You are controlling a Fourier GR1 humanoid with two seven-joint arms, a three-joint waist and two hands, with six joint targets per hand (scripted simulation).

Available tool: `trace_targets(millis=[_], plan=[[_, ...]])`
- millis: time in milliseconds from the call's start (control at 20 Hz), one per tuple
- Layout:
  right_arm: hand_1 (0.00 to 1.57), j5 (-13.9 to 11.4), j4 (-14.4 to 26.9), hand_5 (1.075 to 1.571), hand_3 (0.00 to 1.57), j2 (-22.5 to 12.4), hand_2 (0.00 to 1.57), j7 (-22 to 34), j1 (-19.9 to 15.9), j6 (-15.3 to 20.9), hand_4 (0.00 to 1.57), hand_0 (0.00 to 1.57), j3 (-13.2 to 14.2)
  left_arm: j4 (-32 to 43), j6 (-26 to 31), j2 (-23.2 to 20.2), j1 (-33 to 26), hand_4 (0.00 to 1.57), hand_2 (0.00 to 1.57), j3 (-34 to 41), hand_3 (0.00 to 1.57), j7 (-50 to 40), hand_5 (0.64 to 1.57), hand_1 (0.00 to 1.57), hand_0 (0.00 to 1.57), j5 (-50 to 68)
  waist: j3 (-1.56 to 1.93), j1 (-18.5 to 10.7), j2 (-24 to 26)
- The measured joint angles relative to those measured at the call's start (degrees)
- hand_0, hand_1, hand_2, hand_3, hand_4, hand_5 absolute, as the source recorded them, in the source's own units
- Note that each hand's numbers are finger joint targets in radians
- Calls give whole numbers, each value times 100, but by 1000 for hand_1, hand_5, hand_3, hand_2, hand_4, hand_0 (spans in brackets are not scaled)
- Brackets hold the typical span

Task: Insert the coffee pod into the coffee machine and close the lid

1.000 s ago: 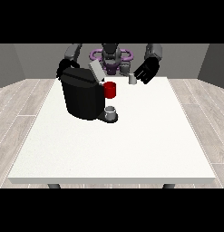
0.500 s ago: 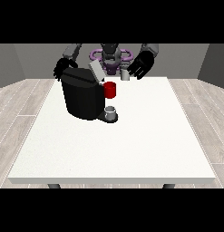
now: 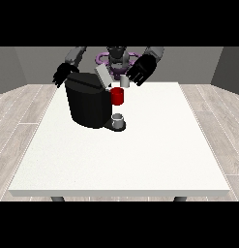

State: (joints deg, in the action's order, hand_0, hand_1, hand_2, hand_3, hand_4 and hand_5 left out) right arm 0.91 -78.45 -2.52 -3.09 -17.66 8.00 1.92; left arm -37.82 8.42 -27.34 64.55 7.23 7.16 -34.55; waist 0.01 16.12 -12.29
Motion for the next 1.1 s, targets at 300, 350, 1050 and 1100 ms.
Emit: trace_targets(millis=[300,350,1050,1100], plan=[[0,41,9,1571,0,-35,0,60,-113,13,537,0,79,35,-56,142,133,504,1314,-45,1222,-102,1571,1283,1283,-86,0,39,-95],[0,80,109,1571,0,-47,0,-23,-121,14,530,0,157,10,-32,211,162,500,1326,-67,1229,-168,1571,1305,1305,-91,0,-11,-94],[0,133,-74,1571,0,-36,0,31,-57,-3,462,0,143,158,-96,298,204,515,1269,-92,1201,-98,1571,1190,1190,-249,-1,81,-148],[0,108,-79,1571,0,-8,0,66,-81,41,442,0,121,166,-95,331,224,521,1279,-96,1208,-109,1571,1204,1204,-255,0,70,-153]])
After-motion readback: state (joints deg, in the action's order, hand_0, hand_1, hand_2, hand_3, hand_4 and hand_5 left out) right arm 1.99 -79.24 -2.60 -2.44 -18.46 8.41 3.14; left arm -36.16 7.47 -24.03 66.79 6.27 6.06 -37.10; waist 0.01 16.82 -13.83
